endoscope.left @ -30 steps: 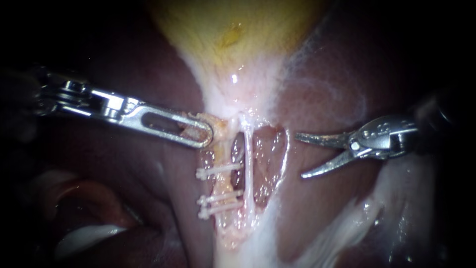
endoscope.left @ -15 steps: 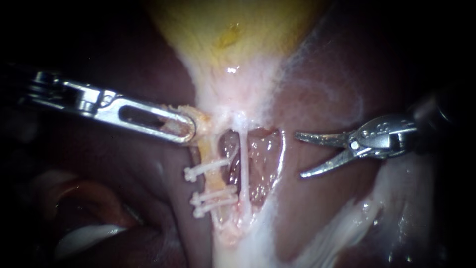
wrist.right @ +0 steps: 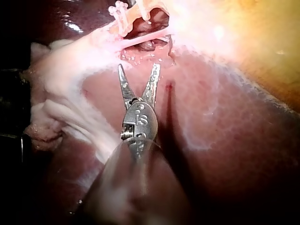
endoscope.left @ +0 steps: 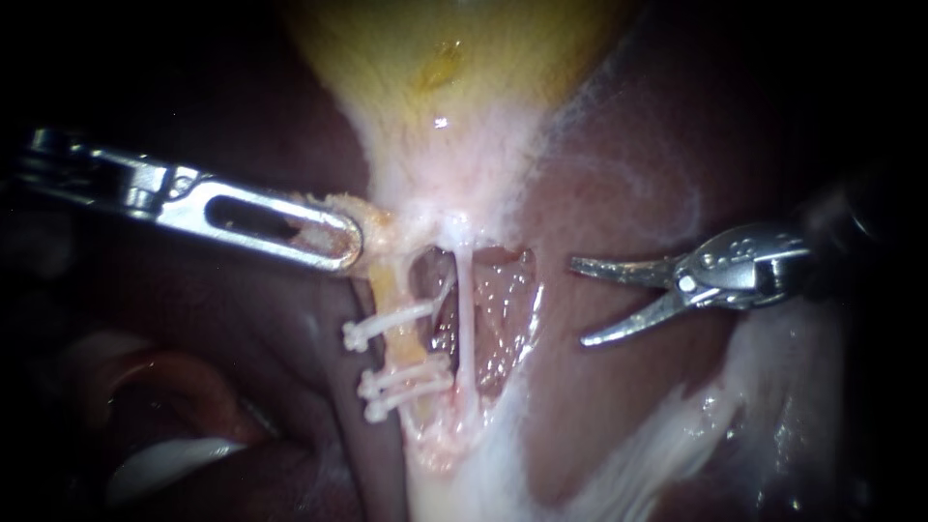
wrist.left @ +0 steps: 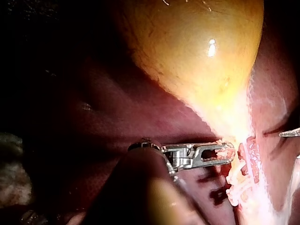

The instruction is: Go to the cutting position left tube

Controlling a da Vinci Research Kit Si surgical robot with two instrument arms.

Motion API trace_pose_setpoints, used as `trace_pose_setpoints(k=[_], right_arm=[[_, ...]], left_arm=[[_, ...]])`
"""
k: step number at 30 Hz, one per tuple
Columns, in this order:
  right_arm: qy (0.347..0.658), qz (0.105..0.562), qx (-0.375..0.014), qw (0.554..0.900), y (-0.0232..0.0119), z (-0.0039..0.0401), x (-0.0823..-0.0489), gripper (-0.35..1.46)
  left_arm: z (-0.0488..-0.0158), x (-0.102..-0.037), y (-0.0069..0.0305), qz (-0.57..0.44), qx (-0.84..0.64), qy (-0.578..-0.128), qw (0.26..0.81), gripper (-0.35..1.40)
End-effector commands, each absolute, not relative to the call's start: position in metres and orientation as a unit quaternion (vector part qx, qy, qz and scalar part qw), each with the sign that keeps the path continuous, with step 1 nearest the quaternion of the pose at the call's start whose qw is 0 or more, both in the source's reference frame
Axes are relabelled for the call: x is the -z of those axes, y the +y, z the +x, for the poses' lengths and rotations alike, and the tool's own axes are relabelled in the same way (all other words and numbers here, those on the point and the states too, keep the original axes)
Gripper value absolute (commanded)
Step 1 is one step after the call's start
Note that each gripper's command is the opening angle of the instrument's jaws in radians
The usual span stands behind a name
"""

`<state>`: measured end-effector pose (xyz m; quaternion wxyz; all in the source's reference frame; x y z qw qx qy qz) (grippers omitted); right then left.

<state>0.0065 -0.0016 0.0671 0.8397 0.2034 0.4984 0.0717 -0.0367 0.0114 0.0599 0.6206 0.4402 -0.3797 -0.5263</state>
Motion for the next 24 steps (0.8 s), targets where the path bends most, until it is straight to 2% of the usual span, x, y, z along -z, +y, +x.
trace_pose_setpoints(k=[1,11,24], right_arm=[[0.499,0.207,-0.070,0.839,-0.0018,0.0067,-0.0671,1.44],[0.490,0.260,-0.104,0.826,-0.0039,0.0098,-0.0681,1.44],[0.485,0.291,-0.103,0.818,-0.0062,0.0138,-0.0707,1.44]], left_arm=[[-0.0367,-0.0601,0.0114,0.439,0.527,-0.380,0.621,-0.35],[-0.0367,-0.0601,0.0114,0.439,0.527,-0.380,0.621,-0.35],[-0.0367,-0.0601,0.0114,0.439,0.527,-0.380,0.621,-0.35]])
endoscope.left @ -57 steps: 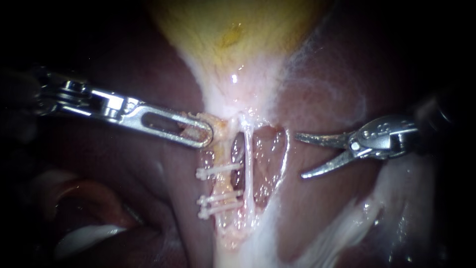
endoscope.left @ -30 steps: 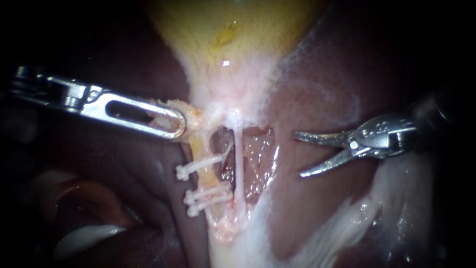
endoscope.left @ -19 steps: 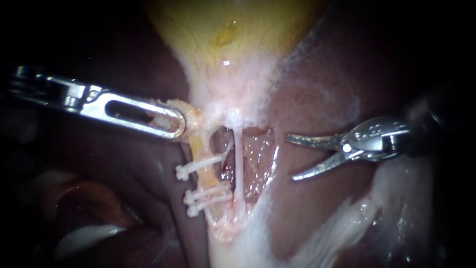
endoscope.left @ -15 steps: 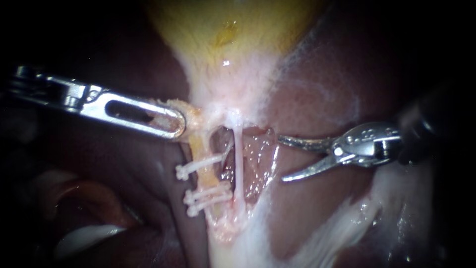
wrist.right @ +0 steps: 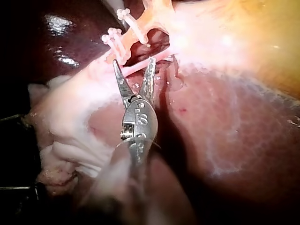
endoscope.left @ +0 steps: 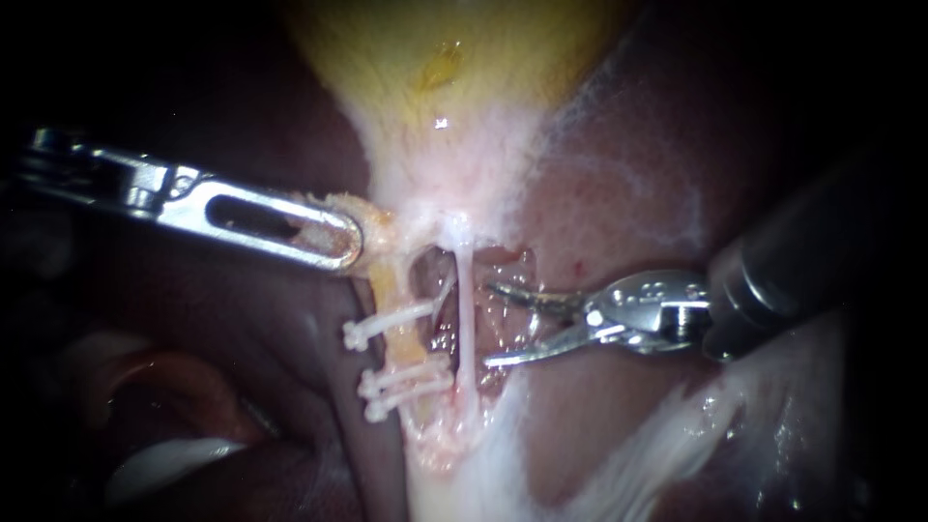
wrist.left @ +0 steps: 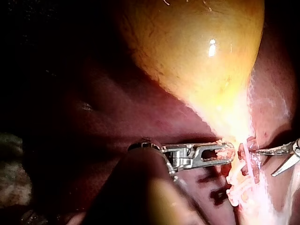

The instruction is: Go to the cutting position left tube

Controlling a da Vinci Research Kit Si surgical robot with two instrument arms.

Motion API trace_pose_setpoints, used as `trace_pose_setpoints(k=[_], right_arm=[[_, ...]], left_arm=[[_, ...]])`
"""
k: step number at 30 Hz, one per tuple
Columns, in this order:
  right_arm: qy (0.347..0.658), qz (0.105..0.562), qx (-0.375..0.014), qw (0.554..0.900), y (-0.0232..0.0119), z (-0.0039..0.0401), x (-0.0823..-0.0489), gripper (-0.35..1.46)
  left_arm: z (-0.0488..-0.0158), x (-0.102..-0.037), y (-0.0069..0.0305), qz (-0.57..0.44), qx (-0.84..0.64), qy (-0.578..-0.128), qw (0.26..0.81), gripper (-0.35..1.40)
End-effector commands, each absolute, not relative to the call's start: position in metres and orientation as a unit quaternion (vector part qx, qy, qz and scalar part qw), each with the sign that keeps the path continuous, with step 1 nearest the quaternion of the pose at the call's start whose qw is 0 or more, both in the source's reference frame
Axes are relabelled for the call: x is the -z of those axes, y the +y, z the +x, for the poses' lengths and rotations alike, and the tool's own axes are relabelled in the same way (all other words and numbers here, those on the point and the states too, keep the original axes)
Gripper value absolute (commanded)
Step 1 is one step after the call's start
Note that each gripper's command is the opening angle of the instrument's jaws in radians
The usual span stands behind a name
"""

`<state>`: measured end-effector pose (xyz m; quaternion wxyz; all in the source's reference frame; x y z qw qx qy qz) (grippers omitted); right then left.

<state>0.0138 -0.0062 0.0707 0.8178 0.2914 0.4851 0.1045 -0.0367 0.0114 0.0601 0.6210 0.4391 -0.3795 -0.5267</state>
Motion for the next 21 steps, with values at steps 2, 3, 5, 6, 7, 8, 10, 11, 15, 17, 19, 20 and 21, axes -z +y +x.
trace_pose_setpoints(k=[2,3,5,6,7,8,10,11,15,17,19,20,21], right_arm=[[0.484,0.295,-0.102,0.818,-0.0067,0.0144,-0.0712,1.44],[0.483,0.297,-0.103,0.817,-0.0069,0.0146,-0.0714,1.44],[0.480,0.303,-0.102,0.817,-0.0074,0.0151,-0.0719,1.44],[0.480,0.303,-0.101,0.817,-0.0076,0.0153,-0.0721,1.44],[0.479,0.306,-0.102,0.816,-0.0078,0.0155,-0.0723,1.44],[0.479,0.306,-0.100,0.816,-0.0080,0.0158,-0.0725,1.44],[0.479,0.309,-0.099,0.816,-0.0083,0.0162,-0.0728,1.44],[0.478,0.311,-0.099,0.815,-0.0084,0.0163,-0.0729,1.44],[0.475,0.321,-0.097,0.814,-0.0087,0.0173,-0.0734,1.43],[0.475,0.321,-0.094,0.814,-0.0088,0.0177,-0.0737,1.43],[0.474,0.322,-0.096,0.814,-0.0090,0.0182,-0.0740,1.43],[0.474,0.322,-0.095,0.814,-0.0090,0.0183,-0.0741,1.43],[0.474,0.323,-0.095,0.814,-0.0091,0.0185,-0.0743,1.43]], left_arm=[[-0.0367,-0.0601,0.0114,0.439,0.527,-0.380,0.621,-0.35],[-0.0367,-0.0601,0.0114,0.439,0.527,-0.380,0.621,-0.35],[-0.0368,-0.0600,0.0114,0.439,0.527,-0.380,0.621,-0.35],[-0.0368,-0.0600,0.0114,0.439,0.527,-0.380,0.621,-0.35],[-0.0368,-0.0600,0.0114,0.439,0.527,-0.380,0.621,-0.35],[-0.0368,-0.0600,0.0114,0.439,0.527,-0.380,0.621,-0.35],[-0.0368,-0.0600,0.0114,0.439,0.527,-0.380,0.621,-0.35],[-0.0368,-0.0600,0.0114,0.439,0.527,-0.380,0.621,-0.35],[-0.0368,-0.0599,0.0113,0.439,0.527,-0.380,0.621,-0.35],[-0.0369,-0.0599,0.0113,0.439,0.527,-0.380,0.621,-0.35],[-0.0369,-0.0599,0.0113,0.439,0.527,-0.380,0.621,-0.35],[-0.0369,-0.0599,0.0113,0.439,0.527,-0.380,0.621,-0.35],[-0.0369,-0.0599,0.0113,0.439,0.527,-0.380,0.621,-0.35]])
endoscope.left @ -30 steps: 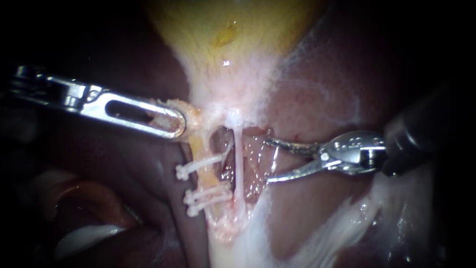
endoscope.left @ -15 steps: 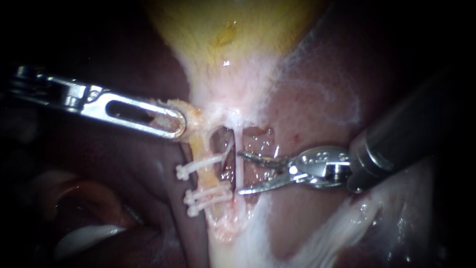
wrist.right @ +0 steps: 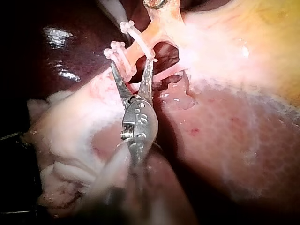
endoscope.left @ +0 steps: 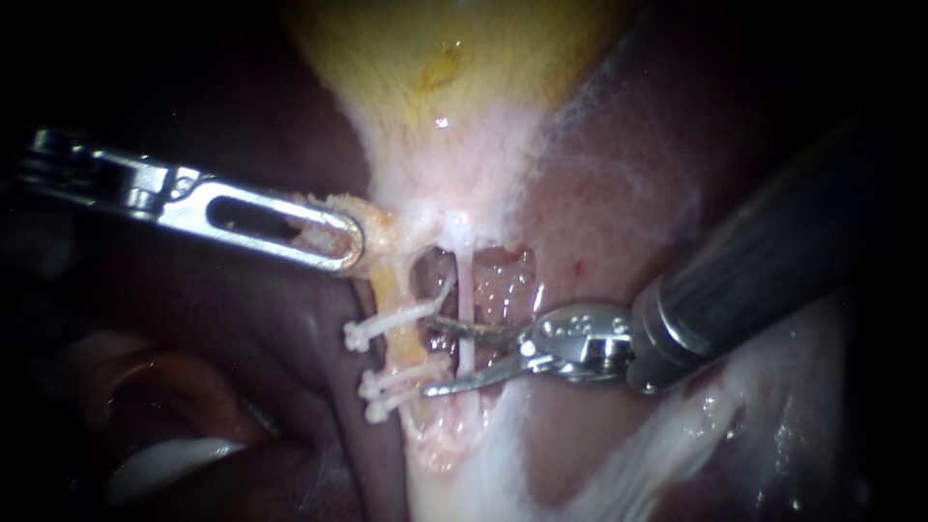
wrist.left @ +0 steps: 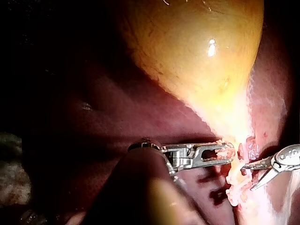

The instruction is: Go to the cutting position left tube

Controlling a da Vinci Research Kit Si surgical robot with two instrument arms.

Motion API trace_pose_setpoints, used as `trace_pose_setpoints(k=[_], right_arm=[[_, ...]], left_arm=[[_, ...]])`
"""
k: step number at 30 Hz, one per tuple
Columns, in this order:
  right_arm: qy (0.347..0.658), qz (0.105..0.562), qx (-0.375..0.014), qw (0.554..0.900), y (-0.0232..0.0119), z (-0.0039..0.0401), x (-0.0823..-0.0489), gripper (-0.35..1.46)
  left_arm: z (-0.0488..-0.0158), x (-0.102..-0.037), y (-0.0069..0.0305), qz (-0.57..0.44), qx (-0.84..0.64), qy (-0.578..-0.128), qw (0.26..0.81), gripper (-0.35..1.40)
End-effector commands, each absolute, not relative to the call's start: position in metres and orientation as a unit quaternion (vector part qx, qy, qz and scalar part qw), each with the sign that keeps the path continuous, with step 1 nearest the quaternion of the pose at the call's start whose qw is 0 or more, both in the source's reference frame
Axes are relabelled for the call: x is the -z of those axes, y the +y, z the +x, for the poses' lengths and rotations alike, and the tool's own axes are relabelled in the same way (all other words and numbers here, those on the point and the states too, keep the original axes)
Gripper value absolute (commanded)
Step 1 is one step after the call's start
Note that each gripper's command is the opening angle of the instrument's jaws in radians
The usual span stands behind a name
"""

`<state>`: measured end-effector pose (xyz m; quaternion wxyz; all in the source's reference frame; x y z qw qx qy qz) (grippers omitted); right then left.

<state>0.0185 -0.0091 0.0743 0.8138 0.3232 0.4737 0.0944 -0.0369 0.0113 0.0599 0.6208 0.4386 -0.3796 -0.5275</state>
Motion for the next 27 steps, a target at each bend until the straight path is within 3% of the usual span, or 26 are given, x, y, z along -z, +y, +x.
trace_pose_setpoints(k=[1,27], right_arm=[[0.473,0.324,-0.094,0.814,-0.0091,0.0187,-0.0744,1.43],[0.495,0.378,-0.111,0.774,-0.0084,0.0241,-0.0756,1.43]], left_arm=[[-0.0369,-0.0599,0.0113,0.439,0.527,-0.380,0.621,-0.35],[-0.0373,-0.0600,0.0112,0.437,0.528,-0.380,0.621,-0.35]])
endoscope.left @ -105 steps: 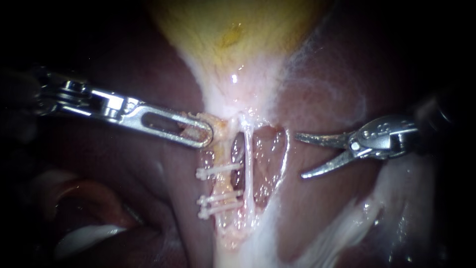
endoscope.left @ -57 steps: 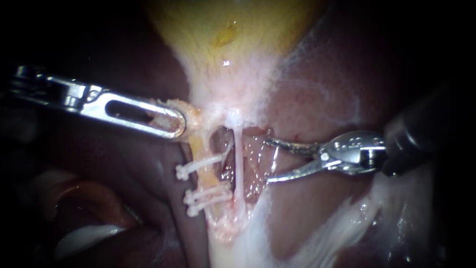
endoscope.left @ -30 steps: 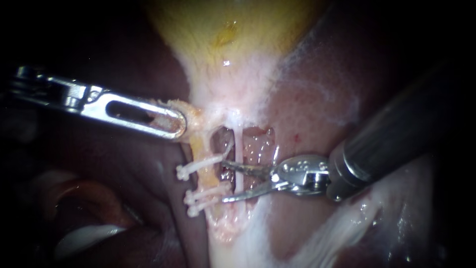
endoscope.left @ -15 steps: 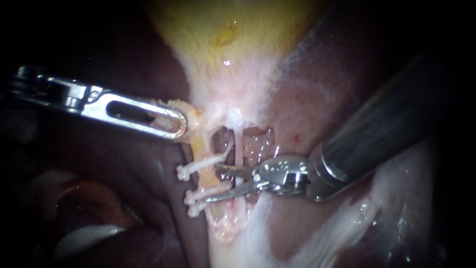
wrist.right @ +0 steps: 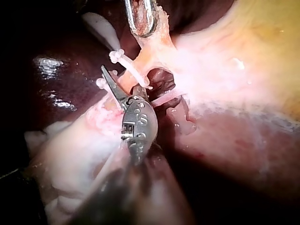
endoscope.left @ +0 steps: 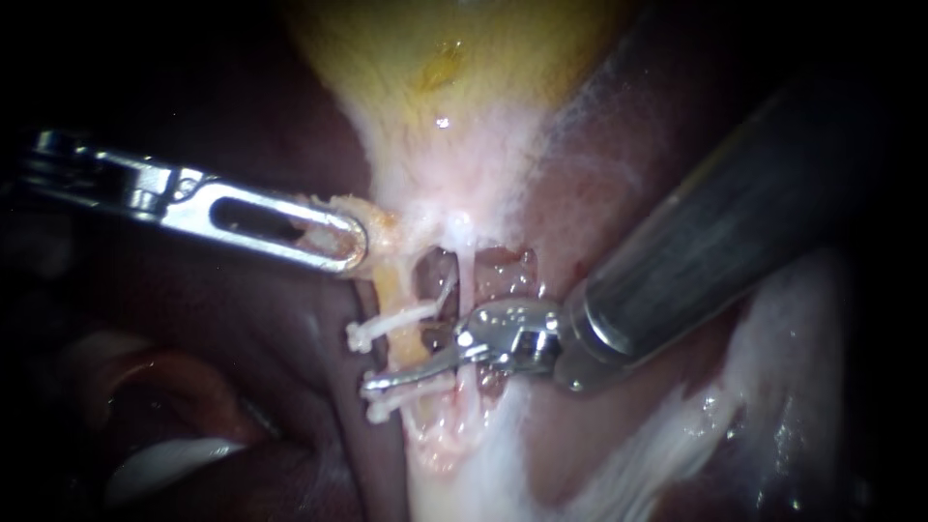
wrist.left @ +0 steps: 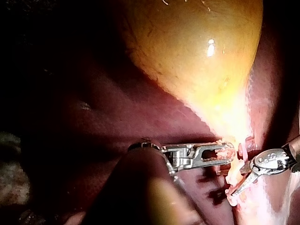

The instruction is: Go to the cutting position left tube

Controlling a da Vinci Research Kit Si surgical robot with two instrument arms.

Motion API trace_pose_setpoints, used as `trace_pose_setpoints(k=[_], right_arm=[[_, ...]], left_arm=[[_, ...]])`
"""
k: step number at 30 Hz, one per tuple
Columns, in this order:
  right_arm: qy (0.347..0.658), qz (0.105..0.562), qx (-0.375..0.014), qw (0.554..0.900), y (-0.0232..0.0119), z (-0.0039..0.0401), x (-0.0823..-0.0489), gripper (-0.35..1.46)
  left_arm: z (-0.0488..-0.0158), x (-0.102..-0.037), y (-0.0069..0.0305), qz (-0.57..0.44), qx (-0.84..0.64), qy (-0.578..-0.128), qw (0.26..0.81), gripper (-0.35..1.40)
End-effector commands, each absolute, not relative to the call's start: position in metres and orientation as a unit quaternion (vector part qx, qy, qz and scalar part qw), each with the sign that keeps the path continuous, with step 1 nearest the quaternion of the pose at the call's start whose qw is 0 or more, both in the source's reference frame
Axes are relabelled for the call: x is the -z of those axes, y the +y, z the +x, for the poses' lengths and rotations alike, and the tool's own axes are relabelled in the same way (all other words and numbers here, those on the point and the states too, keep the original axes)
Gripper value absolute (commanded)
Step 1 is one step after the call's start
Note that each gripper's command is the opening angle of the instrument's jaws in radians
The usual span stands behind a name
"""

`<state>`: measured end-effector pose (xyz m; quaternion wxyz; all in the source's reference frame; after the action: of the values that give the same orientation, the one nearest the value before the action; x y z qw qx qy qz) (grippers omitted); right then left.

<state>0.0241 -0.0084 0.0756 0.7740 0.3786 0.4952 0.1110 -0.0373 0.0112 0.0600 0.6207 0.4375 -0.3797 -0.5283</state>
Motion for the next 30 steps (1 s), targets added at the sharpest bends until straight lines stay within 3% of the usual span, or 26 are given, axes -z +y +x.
trace_pose_setpoints(k=[1,30], right_arm=[[0.497,0.381,-0.111,0.772,-0.0084,0.0243,-0.0757,1.43],[0.518,0.396,-0.123,0.748,-0.0080,0.0282,-0.0761,1.41]], left_arm=[[-0.0373,-0.0600,0.0112,0.437,0.528,-0.380,0.621,-0.35],[-0.0375,-0.0602,0.0112,0.437,0.528,-0.380,0.621,-0.35]])
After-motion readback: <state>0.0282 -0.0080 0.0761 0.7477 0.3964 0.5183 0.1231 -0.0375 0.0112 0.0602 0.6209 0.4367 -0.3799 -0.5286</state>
